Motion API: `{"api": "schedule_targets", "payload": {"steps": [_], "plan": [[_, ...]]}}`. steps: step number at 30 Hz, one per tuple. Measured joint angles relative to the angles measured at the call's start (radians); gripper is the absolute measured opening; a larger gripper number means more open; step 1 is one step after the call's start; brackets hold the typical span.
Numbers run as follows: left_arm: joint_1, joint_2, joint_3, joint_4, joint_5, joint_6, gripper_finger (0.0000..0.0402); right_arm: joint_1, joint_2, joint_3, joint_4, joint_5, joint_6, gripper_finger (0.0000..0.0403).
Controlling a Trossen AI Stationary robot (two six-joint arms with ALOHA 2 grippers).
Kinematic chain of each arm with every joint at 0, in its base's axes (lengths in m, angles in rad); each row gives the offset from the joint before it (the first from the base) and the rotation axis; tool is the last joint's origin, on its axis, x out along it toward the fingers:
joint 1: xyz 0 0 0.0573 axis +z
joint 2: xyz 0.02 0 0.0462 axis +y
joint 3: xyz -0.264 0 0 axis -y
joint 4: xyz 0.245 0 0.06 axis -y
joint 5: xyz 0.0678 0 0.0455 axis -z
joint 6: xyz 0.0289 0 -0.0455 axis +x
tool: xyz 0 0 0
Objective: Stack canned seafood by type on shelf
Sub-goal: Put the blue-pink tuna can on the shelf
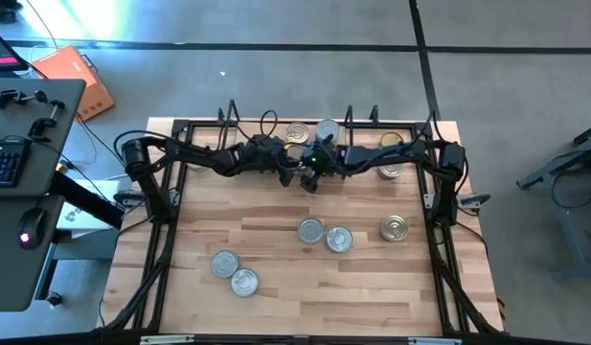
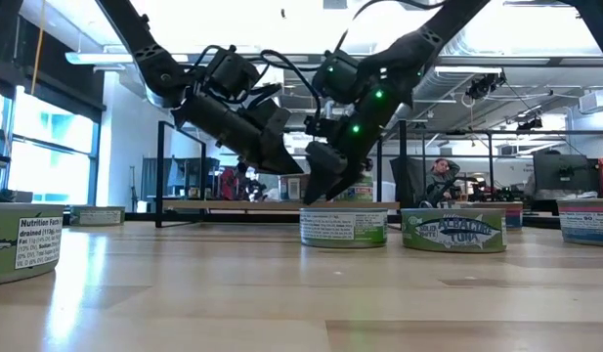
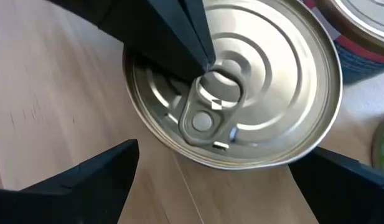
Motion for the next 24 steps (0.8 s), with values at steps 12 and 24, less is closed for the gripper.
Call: {"api": "schedule_targets", "payload": {"steps": [12, 24], "plan": [[-0.001, -0.001, -0.004, 0.035, -0.033, 0.0, 0.0, 0.086, -0.043, 0.107, -0.226, 0.11, -0.029, 0.0394], [0.001, -0.032, -0.006, 0.023, -0.109, 0.02, 0.0, 0.237, -0.254, 0.114, -0.445, 0.154, 0.002, 0.0394]]}}
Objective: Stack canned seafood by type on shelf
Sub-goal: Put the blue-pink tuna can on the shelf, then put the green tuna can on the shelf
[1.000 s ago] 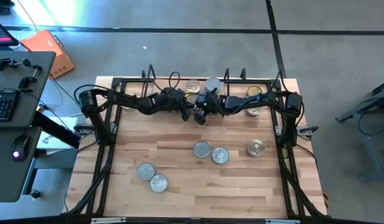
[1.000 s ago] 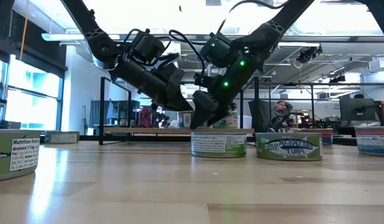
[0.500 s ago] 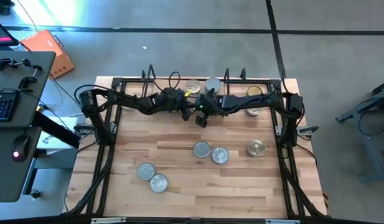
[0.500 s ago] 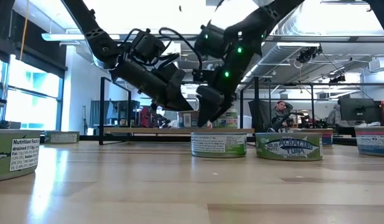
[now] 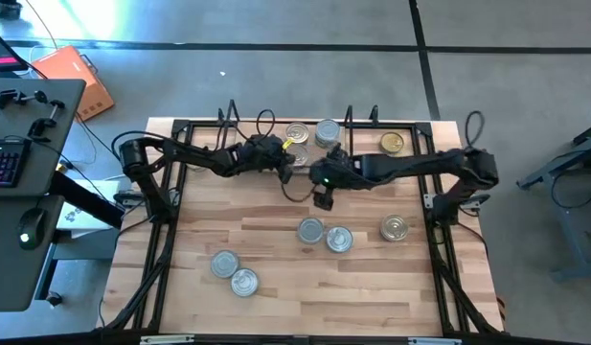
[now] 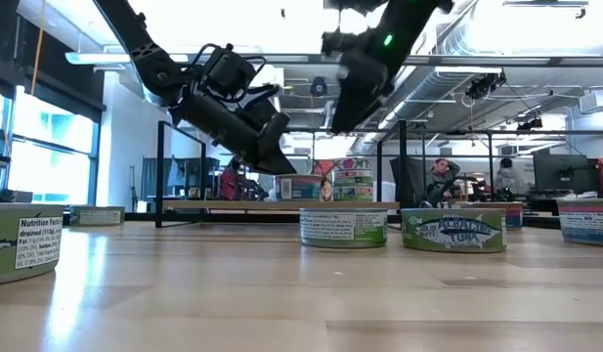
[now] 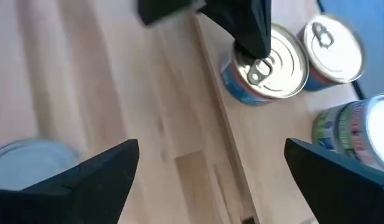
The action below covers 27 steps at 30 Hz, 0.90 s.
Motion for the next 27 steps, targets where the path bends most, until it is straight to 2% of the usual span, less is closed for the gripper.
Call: {"api": "schedule_targets", "payload": {"steps": [7, 11, 15, 21, 23, 27], "plan": [[-0.002, -0.003, 0.0, 0.012, -0.012, 0.017, 0.0, 0.143, -0.113, 0.0, -0.123, 0.057, 0.059, 0.0394], [-0.017, -0.037, 0.0, 0.015, -0.012, 0.04, 0.0, 0.234, -0.141, -0.002, -0.174, 0.14, 0.106, 0.0394], [-0.035, -0.104, 0.0, 0.009, -0.011, 0.046, 0.0, 0.312, -0.141, -0.077, -0.141, 0.196, 0.113, 0.0394], [-0.126, -0.282, 0.002, -0.114, -0.01, 0.157, 0.0, 0.389, -0.14, -0.322, 0.178, 0.189, 0.175, 0.0394], [-0.188, -0.355, 0.002, -0.218, -0.011, 0.227, 0.0, 0.417, -0.14, -0.404, 0.344, 0.166, 0.155, 0.0394], [-0.371, -0.481, 0.002, -0.489, -0.04, 0.338, 0.0, 0.488, -0.133, -0.573, 0.818, 0.126, 0.052, 0.0394]]}}
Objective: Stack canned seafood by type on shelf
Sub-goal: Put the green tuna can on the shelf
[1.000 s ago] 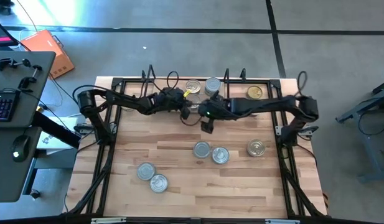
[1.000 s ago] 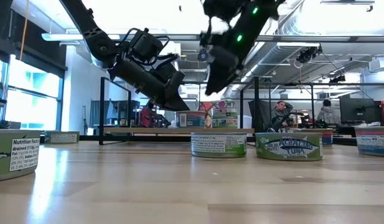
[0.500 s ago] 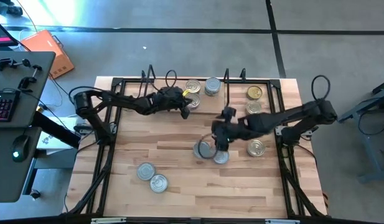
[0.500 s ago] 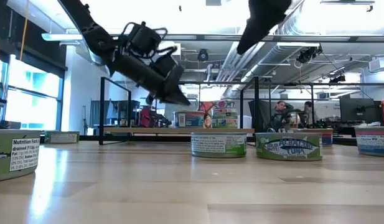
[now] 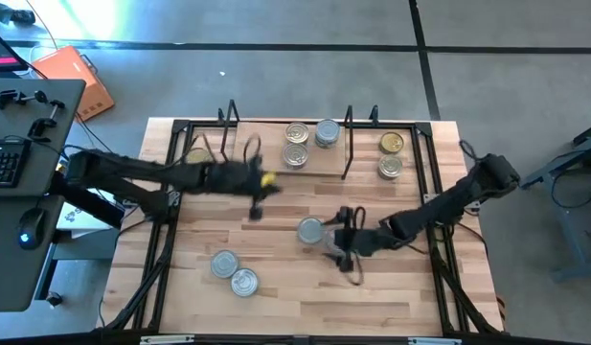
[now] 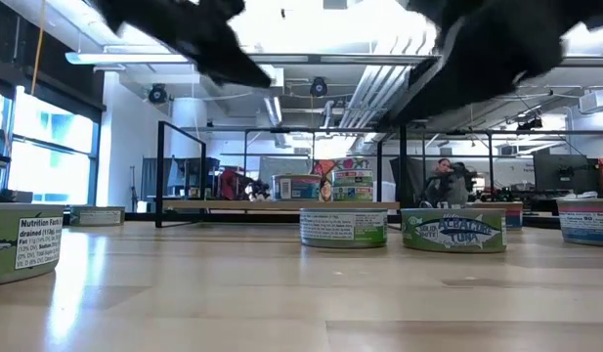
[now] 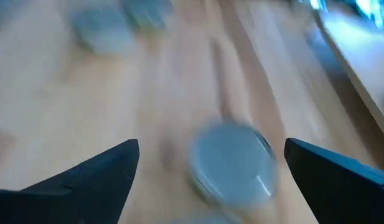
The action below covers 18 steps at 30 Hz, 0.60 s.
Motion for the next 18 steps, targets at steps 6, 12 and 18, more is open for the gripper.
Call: {"api": "schedule_targets", "payload": {"steps": [6, 12, 18], "plan": [[-0.354, -0.048, 0.0, -0.287, -0.32, -0.232, 0.0, 0.072, 0.052, -0.131, 0.476, 0.008, -0.091, 0.0394], [-0.667, -0.025, 0.0, -0.451, -0.438, -0.708, 0.0, 0.079, 0.133, -0.102, 0.545, 0.006, -0.128, 0.0394], [-0.936, -0.016, 0.0, -0.606, -0.46, -1.305, 0.0, 0.043, 0.2, -0.051, 0.543, 0.0, -0.195, 0.0394]]}}
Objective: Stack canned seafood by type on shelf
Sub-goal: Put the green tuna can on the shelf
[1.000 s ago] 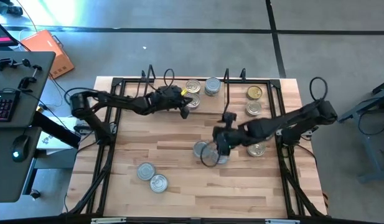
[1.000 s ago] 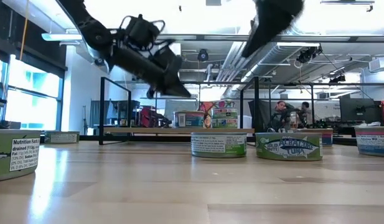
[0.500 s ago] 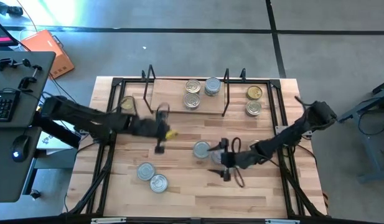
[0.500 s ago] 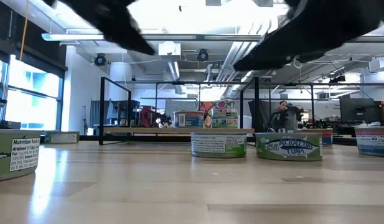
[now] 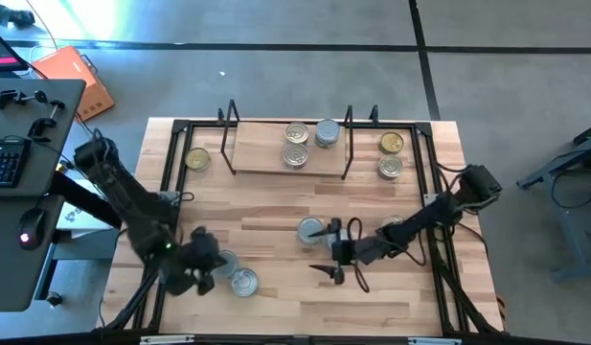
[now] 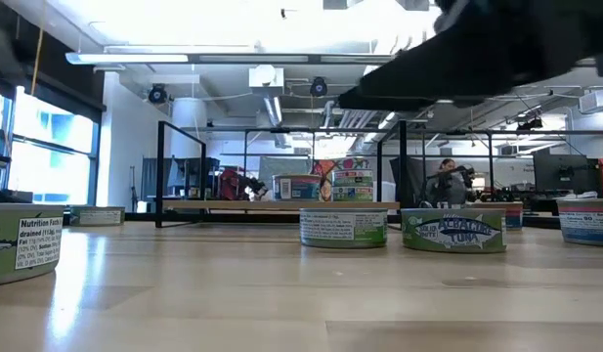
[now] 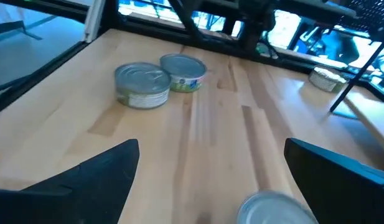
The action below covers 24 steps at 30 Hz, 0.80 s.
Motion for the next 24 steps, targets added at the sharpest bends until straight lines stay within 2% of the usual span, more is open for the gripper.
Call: {"api": "schedule_targets", "payload": {"steps": [3, 6, 9, 11, 14, 18, 21, 24], "plan": [[-0.095, 0.023, -0.008, -0.048, -0.02, -0.236, 0.0, -0.023, 0.007, 0.014, 0.004, -0.003, -0.019, 0.0394], [-0.152, 0.069, -0.027, -0.052, -0.017, -0.401, 0.0, -0.045, 0.007, 0.02, 0.004, -0.003, -0.02, 0.0394], [-0.189, 0.135, -0.03, -0.037, 0.008, -0.498, 0.0, -0.064, 0.007, 0.021, 0.004, -0.018, -0.014, 0.0394], [-0.201, 0.182, -0.03, 0.014, 0.006, -0.515, 0.0, -0.077, 0.007, 0.021, 0.002, -0.068, 0.0, 0.0394], [-0.183, 0.252, -0.03, 0.196, 0.001, -0.443, 0.0, -0.096, 0.007, 0.021, 0.005, -0.158, 0.022, 0.0394], [-0.108, 0.337, -0.03, 0.424, -0.002, -0.257, 0.0, -0.109, 0.007, 0.021, 0.01, -0.182, 0.026, 0.0394], [-0.029, 0.388, -0.03, 0.524, 0.011, -0.101, 0.0, -0.115, 0.007, 0.021, 0.037, -0.182, 0.021, 0.0394], [0.053, 0.42, -0.03, 0.562, 0.085, 0.003, 0.0, -0.116, 0.007, 0.021, 0.044, -0.182, 0.02, 0.0394]]}}
